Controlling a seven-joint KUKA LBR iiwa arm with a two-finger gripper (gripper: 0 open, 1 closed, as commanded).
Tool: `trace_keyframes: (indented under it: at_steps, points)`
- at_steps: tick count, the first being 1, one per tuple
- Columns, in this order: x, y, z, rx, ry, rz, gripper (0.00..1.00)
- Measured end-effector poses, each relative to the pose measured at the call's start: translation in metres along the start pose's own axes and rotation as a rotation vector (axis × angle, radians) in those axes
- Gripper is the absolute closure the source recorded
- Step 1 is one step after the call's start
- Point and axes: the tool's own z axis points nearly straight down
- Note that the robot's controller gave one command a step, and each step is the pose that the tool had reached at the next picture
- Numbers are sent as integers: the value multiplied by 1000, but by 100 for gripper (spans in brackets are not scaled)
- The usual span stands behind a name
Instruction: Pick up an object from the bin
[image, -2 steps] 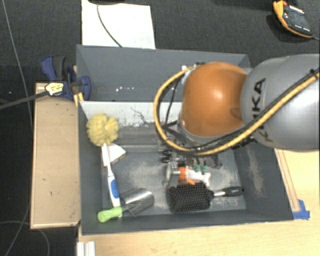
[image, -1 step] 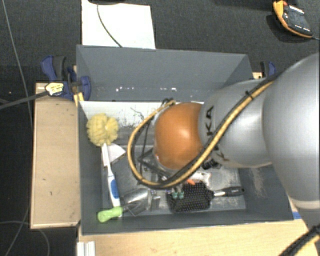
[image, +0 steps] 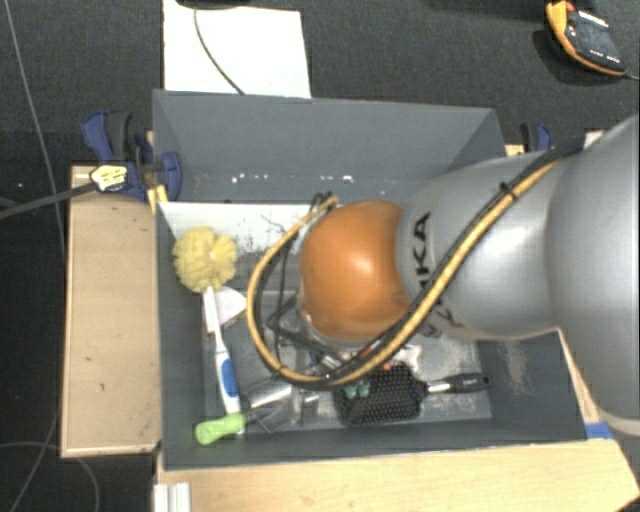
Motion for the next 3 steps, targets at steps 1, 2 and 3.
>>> trace_keyframes:
  at_steps: [1, 2, 3]
  points:
    - [-13, -9, 46, 0, 3, 315, 0]
    - [-20, -6, 79, 0, 2, 28, 0]
    - [-7, -15, 78, 1, 6, 374, 100]
